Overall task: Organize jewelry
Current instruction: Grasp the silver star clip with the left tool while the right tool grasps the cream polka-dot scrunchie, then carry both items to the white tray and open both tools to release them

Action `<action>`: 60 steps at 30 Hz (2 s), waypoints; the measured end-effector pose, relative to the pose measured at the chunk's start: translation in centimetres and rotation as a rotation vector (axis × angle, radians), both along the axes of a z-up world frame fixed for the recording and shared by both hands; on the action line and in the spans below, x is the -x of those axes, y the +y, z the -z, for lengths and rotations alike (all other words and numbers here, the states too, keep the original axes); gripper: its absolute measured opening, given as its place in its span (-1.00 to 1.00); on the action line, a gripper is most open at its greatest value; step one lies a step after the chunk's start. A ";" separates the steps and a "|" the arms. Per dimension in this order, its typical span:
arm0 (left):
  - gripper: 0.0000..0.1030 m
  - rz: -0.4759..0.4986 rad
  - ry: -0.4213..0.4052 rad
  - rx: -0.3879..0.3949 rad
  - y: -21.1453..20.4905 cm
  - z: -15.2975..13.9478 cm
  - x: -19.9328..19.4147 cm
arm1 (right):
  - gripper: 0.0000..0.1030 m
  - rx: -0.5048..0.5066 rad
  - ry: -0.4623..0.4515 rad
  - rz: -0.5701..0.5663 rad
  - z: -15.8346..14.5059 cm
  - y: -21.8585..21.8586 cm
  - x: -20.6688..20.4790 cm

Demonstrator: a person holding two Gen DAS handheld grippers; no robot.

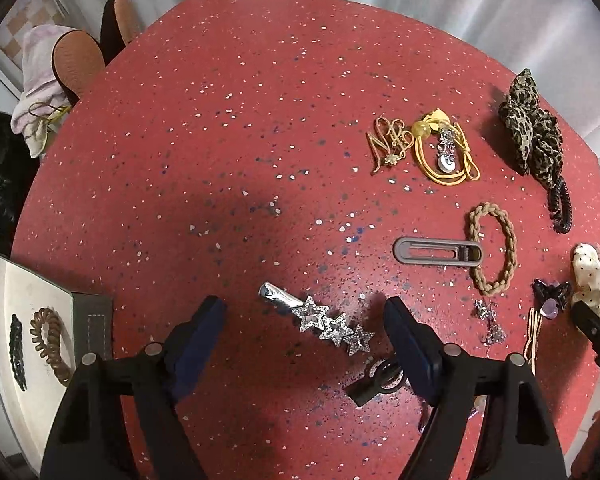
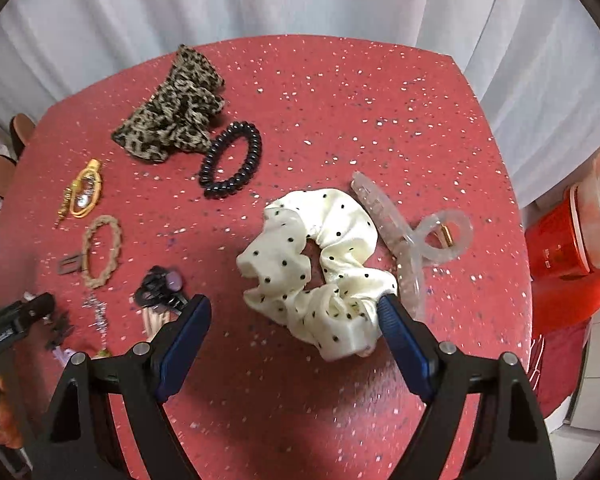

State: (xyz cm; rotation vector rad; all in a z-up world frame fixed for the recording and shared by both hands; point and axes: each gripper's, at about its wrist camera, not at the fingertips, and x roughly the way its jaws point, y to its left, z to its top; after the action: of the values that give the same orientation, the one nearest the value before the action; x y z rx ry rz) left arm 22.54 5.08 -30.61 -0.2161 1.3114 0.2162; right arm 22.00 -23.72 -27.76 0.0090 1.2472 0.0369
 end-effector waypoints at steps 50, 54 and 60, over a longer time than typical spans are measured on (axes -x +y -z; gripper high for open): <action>-0.52 0.187 -0.167 0.034 -0.2 -11.0 11.7 | -0.62 -0.179 -0.013 -0.008 -7.4 2.5 7.7; -0.52 0.178 -0.183 0.032 0.8 -12.0 13.0 | -0.62 -0.186 -0.013 -0.029 -8.1 3.9 8.6; -0.52 0.157 -0.201 0.012 3.0 -13.0 15.3 | -0.62 -0.192 -0.023 -0.085 -9.4 7.2 10.0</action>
State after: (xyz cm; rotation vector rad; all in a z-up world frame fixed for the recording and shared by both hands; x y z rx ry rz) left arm 7.27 8.08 -17.64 -0.1406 1.1243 0.0514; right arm 12.00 -16.55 -18.36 0.1215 1.2168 0.2299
